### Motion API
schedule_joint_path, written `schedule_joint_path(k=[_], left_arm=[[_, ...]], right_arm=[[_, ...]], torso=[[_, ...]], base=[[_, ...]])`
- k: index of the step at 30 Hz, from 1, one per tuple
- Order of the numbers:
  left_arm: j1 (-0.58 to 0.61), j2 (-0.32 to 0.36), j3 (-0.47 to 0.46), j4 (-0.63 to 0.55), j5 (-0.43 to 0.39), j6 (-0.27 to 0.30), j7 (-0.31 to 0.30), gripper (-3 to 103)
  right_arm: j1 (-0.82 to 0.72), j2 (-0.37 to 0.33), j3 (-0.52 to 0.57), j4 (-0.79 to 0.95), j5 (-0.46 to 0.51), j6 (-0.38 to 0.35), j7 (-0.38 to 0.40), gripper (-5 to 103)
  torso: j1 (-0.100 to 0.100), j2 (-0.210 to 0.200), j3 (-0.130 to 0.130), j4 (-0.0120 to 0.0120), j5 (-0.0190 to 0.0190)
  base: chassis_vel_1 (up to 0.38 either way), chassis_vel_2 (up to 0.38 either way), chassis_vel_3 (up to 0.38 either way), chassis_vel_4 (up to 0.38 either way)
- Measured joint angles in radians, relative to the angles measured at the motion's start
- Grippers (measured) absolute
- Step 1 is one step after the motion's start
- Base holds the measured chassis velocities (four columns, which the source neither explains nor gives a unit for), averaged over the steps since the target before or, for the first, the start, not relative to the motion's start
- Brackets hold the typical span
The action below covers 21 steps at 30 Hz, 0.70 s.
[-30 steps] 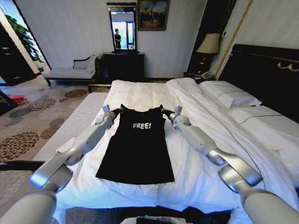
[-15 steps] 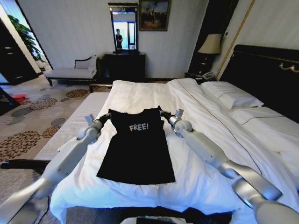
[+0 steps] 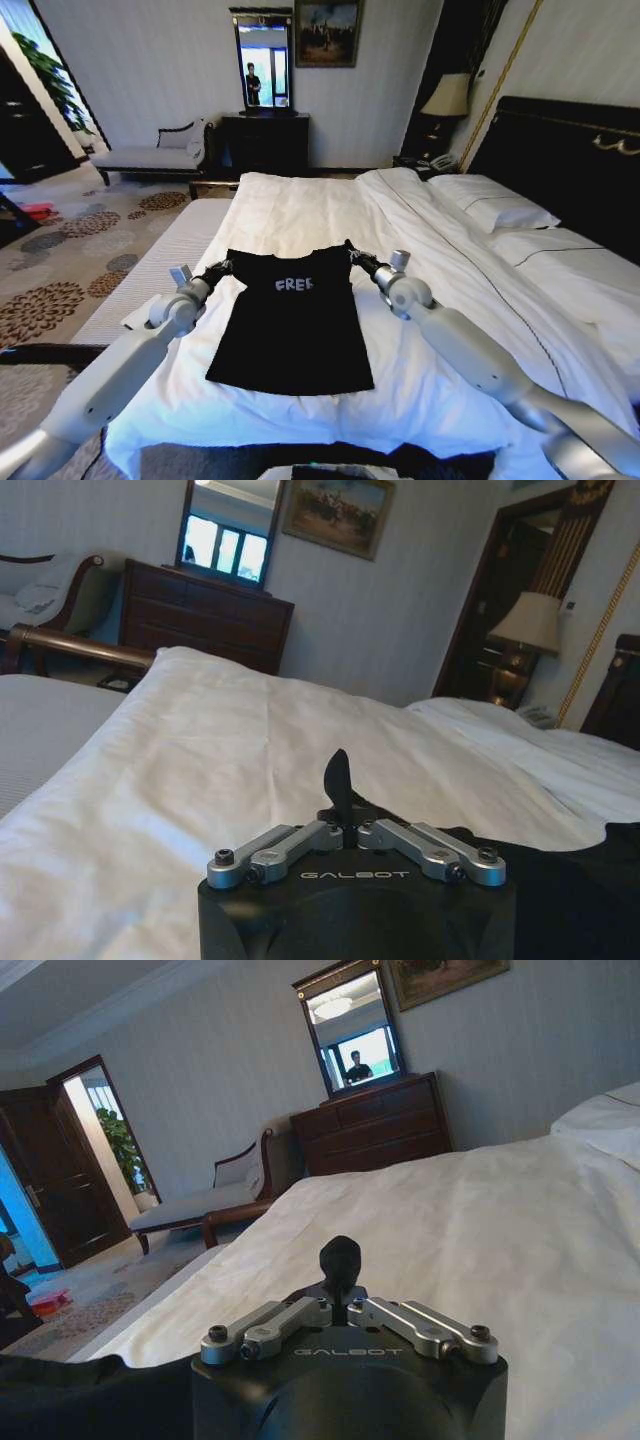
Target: Fold the clothes on the bed.
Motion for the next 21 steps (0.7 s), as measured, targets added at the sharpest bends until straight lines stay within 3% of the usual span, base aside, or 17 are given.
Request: schedule_joint_path(k=[13,21], left_arm=[[0.114,0.026,-0.038,-0.102,0.044,-0.013,-0.031,1],[0.264,0.039,-0.131,-0.159,0.084,-0.021,-0.029,1]], right_arm=[[-0.256,-0.044,0.074,0.133,-0.077,0.003,0.018,2],[-0.338,-0.042,0.090,0.194,-0.108,0.006,0.030,2]], torso=[[0.000,0.000,0.000,0.0000,0.0001],[0.000,0.000,0.000,0.0007,-0.0001]], base=[[0.000,0.000,0.000,0.000],[0.000,0.000,0.000,0.000]])
